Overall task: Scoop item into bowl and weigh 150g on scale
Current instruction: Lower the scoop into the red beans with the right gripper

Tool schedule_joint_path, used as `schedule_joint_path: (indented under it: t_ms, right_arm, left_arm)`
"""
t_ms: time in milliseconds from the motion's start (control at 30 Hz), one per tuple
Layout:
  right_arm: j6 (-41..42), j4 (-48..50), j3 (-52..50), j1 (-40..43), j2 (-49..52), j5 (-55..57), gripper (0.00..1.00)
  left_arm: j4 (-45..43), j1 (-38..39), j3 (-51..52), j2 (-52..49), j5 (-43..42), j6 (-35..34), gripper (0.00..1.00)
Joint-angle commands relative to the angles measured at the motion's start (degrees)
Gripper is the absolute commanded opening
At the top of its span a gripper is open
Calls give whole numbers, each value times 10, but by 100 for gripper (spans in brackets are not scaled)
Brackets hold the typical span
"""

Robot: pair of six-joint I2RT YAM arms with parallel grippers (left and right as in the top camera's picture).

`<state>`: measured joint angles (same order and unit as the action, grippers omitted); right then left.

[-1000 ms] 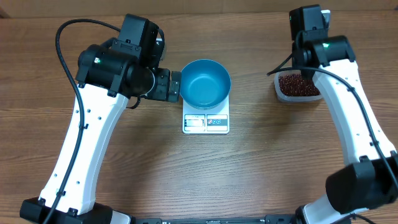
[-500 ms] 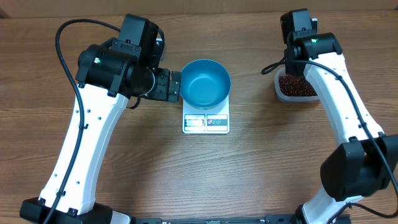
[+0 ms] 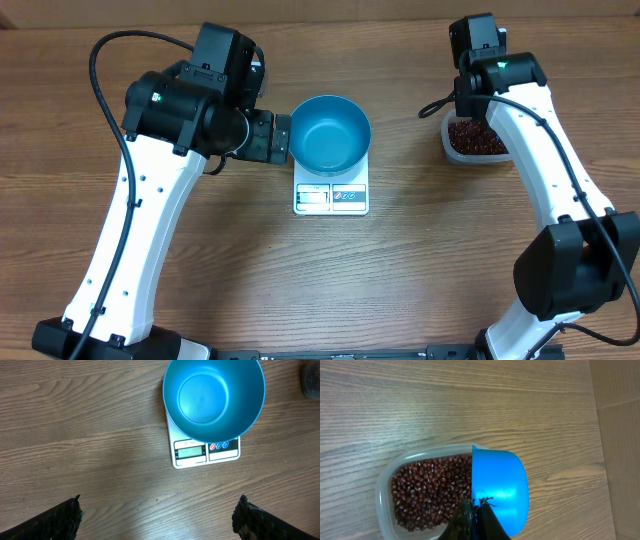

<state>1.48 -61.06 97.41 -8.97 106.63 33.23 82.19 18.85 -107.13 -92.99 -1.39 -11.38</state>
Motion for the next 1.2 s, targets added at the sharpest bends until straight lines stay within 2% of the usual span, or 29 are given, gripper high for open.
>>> schedule_joint_path:
  t_ms: [0, 200, 633, 1167]
  right_arm:
    - [2, 6, 12, 3, 17, -6, 4]
    - [1, -3, 12, 3, 54, -5, 4]
    - [-1, -17, 12, 3, 62, -4, 4]
    - [11, -14, 12, 4, 83, -115, 4]
  left_arm:
    - [-2, -2, -6, 9, 5, 13, 100]
    - [-2, -2, -6, 9, 5, 13, 100]
    - [-2, -2, -6, 9, 5, 13, 100]
    - [-2, -2, -6, 9, 5, 13, 100]
